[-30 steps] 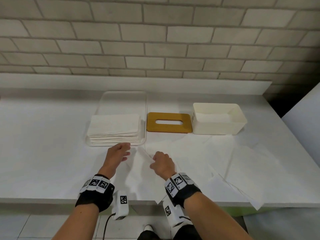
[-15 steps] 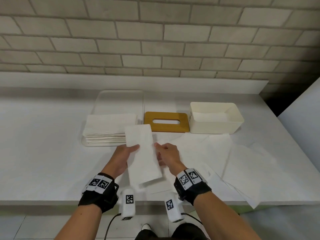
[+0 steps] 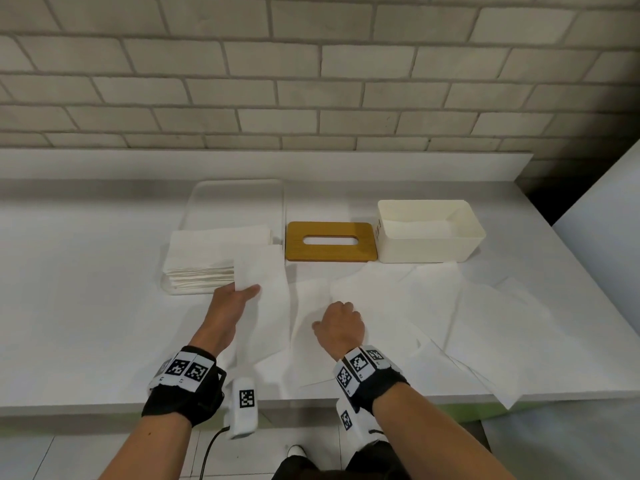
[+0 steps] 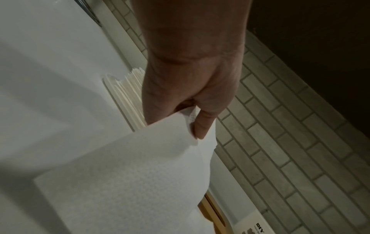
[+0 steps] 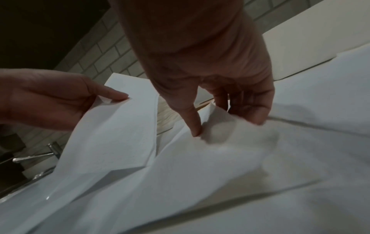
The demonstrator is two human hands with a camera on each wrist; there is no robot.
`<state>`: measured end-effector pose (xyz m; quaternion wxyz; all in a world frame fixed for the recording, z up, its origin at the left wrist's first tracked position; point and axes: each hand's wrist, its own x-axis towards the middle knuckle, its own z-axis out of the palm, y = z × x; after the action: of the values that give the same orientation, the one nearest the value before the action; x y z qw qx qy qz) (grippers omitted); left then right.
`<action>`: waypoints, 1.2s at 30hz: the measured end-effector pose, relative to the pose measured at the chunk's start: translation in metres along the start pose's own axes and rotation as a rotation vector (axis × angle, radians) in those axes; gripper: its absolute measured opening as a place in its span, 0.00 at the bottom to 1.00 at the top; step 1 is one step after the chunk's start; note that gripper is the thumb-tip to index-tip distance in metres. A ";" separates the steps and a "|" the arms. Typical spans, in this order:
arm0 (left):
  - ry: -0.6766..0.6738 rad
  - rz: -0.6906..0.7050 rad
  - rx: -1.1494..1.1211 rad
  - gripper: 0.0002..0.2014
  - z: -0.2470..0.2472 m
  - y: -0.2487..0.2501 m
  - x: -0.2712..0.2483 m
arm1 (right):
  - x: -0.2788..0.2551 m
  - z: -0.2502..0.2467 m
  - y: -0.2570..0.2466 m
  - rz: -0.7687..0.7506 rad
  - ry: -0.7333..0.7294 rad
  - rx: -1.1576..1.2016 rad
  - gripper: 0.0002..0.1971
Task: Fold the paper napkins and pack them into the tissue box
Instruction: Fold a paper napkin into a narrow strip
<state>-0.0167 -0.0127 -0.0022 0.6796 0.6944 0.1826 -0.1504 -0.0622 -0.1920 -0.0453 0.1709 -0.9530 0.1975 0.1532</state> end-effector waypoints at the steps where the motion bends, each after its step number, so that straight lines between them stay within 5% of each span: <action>1: 0.003 -0.002 -0.001 0.16 -0.001 0.000 0.001 | 0.000 0.001 -0.001 -0.002 -0.004 0.036 0.19; 8: 0.036 -0.009 0.035 0.17 -0.008 -0.004 0.004 | 0.006 -0.013 0.012 0.044 -0.104 0.609 0.26; 12: 0.034 -0.027 0.074 0.17 -0.005 -0.006 0.004 | 0.009 -0.036 0.024 0.063 -0.047 1.011 0.15; 17: -0.060 -0.111 -0.041 0.22 0.015 -0.001 -0.001 | -0.002 -0.060 0.009 -0.044 -0.167 1.312 0.16; 21: -0.331 -0.117 -0.202 0.22 0.030 0.009 -0.012 | -0.003 -0.049 -0.010 -0.126 -0.196 1.107 0.18; 24: -0.190 -0.043 -0.068 0.17 0.034 0.012 -0.011 | 0.003 -0.053 -0.012 -0.187 -0.249 1.001 0.16; 29: -0.047 -0.010 0.072 0.15 0.017 0.009 -0.007 | 0.037 -0.056 0.001 -0.241 0.051 0.388 0.10; 33: -0.013 -0.011 0.086 0.15 0.007 0.009 -0.007 | 0.053 -0.044 0.005 -0.363 -0.147 0.058 0.23; 36: -0.002 0.001 0.059 0.13 0.006 0.011 -0.007 | 0.061 -0.029 -0.003 -0.447 -0.098 -0.218 0.26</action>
<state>-0.0179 -0.0187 0.0107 0.6591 0.7141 0.1770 -0.1562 -0.0009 -0.2203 -0.0407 0.1062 -0.9773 -0.0441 0.1780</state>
